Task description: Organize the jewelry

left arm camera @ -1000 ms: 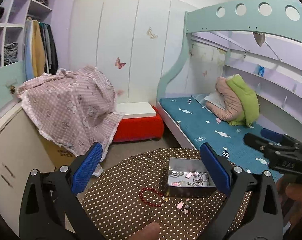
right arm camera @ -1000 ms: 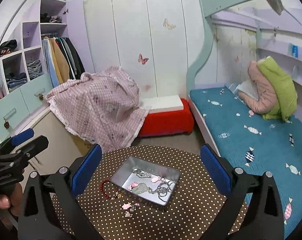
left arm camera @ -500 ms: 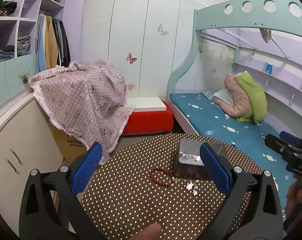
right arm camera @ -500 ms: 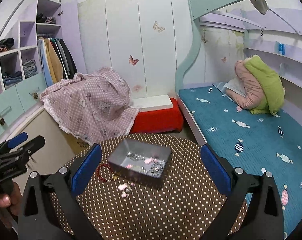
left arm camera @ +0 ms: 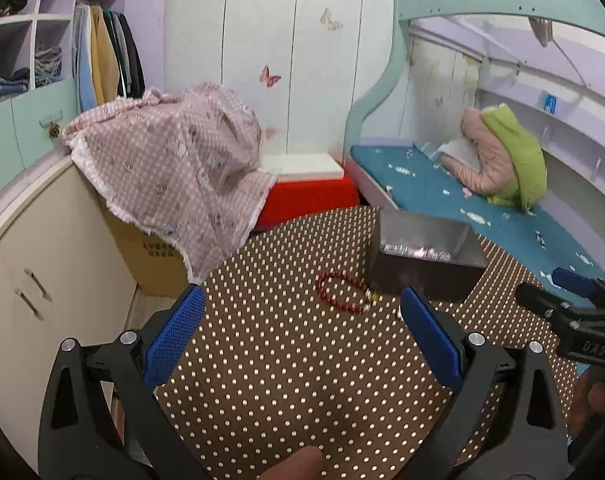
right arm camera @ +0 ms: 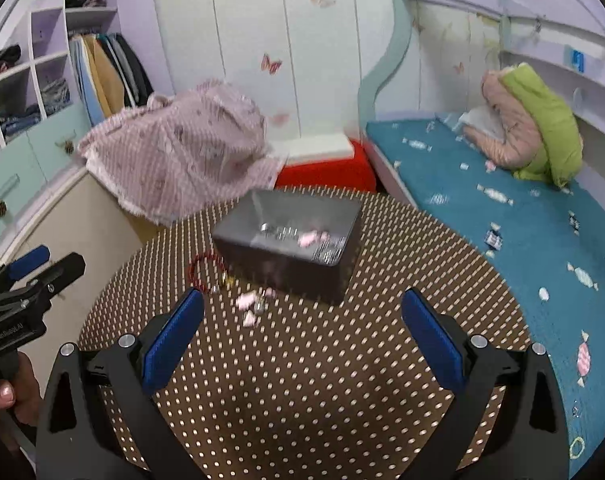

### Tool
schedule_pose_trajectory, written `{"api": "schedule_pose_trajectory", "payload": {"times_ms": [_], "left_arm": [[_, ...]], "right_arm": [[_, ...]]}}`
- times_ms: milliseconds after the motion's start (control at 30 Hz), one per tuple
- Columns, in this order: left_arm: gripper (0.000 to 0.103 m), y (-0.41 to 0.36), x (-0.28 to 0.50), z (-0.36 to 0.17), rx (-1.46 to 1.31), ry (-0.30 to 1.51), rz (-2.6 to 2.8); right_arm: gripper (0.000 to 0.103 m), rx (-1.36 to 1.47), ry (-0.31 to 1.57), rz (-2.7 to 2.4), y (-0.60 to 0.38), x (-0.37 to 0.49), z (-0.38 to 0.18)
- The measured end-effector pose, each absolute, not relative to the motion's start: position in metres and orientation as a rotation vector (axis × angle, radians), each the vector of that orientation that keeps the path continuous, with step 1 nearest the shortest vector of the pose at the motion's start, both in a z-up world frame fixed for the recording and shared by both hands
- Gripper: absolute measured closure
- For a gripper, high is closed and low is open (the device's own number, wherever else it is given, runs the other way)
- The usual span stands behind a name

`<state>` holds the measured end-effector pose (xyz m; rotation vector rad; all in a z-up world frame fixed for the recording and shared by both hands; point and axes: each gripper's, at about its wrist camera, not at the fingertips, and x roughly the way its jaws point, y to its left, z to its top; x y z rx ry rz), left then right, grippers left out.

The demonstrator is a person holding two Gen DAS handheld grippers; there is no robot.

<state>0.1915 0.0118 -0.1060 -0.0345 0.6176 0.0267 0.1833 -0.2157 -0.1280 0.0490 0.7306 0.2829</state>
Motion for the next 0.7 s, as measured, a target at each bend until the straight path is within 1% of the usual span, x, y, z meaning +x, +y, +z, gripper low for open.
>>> {"api": "schedule_pose_trajectory", "payload": {"times_ms": [300, 400, 467, 533, 567, 633, 700], "left_arm": [[0.005, 0.021, 0.209, -0.136, -0.040, 0.689, 0.043], [0.005, 0.025, 0.217, -0.146, -0.051, 0.718, 0.045], [0.005, 0.026, 0.222, -0.150, -0.055, 0.730, 0.046], [0.005, 0.026, 0.226, -0.154, -0.060, 0.741, 0.045], [0.005, 0.027, 0.229, -0.156, -0.061, 0.746, 0.044], [0.005, 0.026, 0.233, -0.159, -0.060, 0.753, 0.046], [0.005, 0.026, 0.237, -0.160, -0.059, 0.757, 0.047]], "right_arm": [[0.008, 0.022, 0.841, 0.328, -0.189, 0.206, -0.168], [0.011, 0.010, 0.862, 0.345, -0.181, 0.212, -0.178], [0.016, 0.001, 0.883, 0.359, -0.175, 0.217, -0.185], [0.026, -0.004, 0.898, 0.367, -0.170, 0.222, -0.192], [0.029, -0.006, 0.906, 0.372, -0.168, 0.225, -0.195], [0.039, -0.011, 0.916, 0.377, -0.164, 0.229, -0.199], [0.043, -0.019, 0.918, 0.387, -0.161, 0.232, -0.202]]}}
